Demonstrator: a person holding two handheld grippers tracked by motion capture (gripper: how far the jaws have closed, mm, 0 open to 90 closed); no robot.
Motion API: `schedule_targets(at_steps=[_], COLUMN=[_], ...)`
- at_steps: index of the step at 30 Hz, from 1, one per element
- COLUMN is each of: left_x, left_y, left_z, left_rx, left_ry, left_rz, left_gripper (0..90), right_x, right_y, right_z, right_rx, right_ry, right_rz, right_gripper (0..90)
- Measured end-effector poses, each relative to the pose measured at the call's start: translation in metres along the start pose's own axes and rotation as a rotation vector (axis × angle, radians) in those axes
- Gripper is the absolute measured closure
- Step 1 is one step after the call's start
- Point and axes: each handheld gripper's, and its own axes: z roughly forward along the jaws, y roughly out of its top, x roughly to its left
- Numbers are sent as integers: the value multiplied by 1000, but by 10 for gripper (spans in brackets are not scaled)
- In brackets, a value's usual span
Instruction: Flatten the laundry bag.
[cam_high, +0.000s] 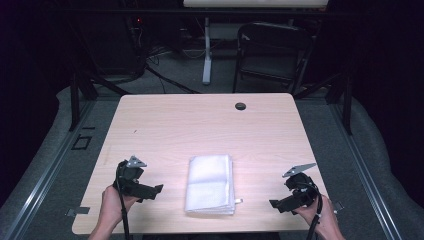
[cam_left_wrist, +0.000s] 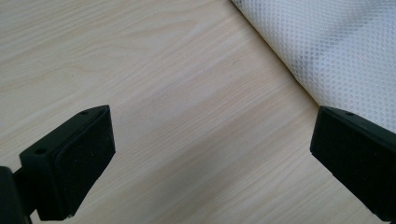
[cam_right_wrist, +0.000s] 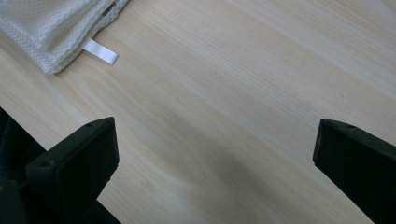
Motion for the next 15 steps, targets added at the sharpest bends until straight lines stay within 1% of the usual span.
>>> schedule_targets(at_steps=[1, 4, 5, 6, 7, 8, 11, 12, 13, 14, 15], left_x=[0, -5, -9, -11, -12, -12, -20, -20, -23, -29, -32], left_y=[0, 3, 4, 5, 6, 6, 10, 10, 11, 13, 14], left_z=[0, 0, 1, 1, 2, 2, 3, 3, 3, 3, 3], left_rx=[0, 0, 2, 5, 2, 2, -1, -1, -1, -7, -5], left_ry=[0, 0, 1, -1, -8, -8, -28, -28, -34, -39, -44], left_rz=[0, 21, 31, 38, 38, 38, 52, 52, 58, 72, 82], left_gripper=[0, 0, 0, 0, 0, 0, 0, 0, 0, 0, 0], right_x=[0, 1, 2, 3, 3, 4, 5, 5, 6, 7, 7], right_y=[0, 1, 1, 2, 2, 2, 2, 2, 3, 3, 3], right_z=[1, 1, 1, 1, 2, 2, 1, 1, 2, 2, 1], right_rx=[-5, -1, 1, 2, 8, 10, 11, 11, 10, 3, 7], right_ry=[13, 9, 11, 20, 18, 30, 24, 24, 41, 38, 39], right_rz=[1, 3, 7, 8, 1, 5, 0, 0, -2, 1, 1], right_gripper=[0, 2, 5, 6, 6, 6, 7, 7, 8, 8, 8])
